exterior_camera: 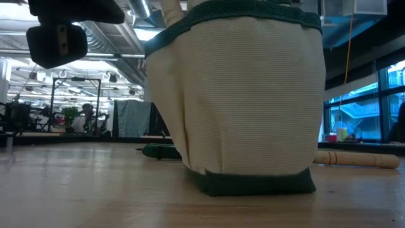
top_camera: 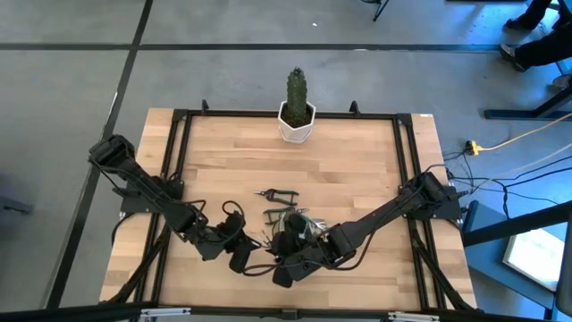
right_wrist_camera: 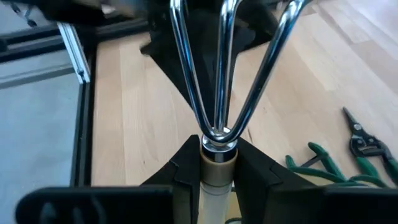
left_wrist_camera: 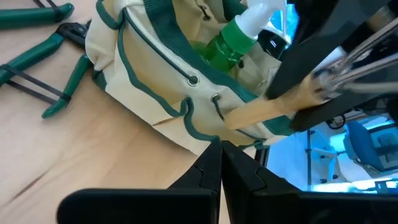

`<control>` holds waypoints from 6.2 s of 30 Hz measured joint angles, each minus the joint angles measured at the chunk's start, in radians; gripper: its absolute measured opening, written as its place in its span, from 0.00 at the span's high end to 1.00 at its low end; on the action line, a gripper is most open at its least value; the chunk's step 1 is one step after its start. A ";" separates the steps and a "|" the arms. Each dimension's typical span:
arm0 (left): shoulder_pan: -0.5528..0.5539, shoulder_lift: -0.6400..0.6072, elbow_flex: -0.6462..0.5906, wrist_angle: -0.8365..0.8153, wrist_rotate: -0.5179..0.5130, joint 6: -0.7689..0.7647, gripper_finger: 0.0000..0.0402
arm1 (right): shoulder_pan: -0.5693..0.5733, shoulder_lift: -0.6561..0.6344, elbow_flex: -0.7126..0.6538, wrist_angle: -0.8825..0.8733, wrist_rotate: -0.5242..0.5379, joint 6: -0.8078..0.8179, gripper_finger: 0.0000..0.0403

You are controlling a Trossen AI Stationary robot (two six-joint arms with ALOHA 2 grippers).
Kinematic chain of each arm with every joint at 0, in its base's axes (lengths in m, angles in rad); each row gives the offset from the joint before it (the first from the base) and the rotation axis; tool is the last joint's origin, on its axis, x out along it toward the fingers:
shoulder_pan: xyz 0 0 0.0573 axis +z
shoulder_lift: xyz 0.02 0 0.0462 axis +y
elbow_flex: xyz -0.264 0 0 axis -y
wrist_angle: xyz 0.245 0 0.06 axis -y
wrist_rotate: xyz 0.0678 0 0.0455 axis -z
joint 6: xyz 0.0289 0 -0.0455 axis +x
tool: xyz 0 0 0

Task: Pick & Place Garden tools in Gardening bag
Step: Put the hand rake into the gardening bag

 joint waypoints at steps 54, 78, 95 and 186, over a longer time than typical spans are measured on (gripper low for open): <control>0.115 -0.069 0.001 0.039 0.133 0.138 1.00 | 0.039 -0.046 0.056 -0.112 0.013 0.018 0.83; 0.053 -0.281 0.001 0.037 0.012 0.332 1.00 | 0.066 -0.149 0.058 0.005 0.209 0.027 0.83; -0.410 -0.214 -0.029 0.473 -0.473 0.614 1.00 | 0.046 -0.200 0.058 0.257 0.034 -0.026 0.83; 0.089 -0.134 0.186 0.224 -0.191 0.772 0.59 | 0.018 -0.168 0.057 -0.106 0.281 0.287 0.83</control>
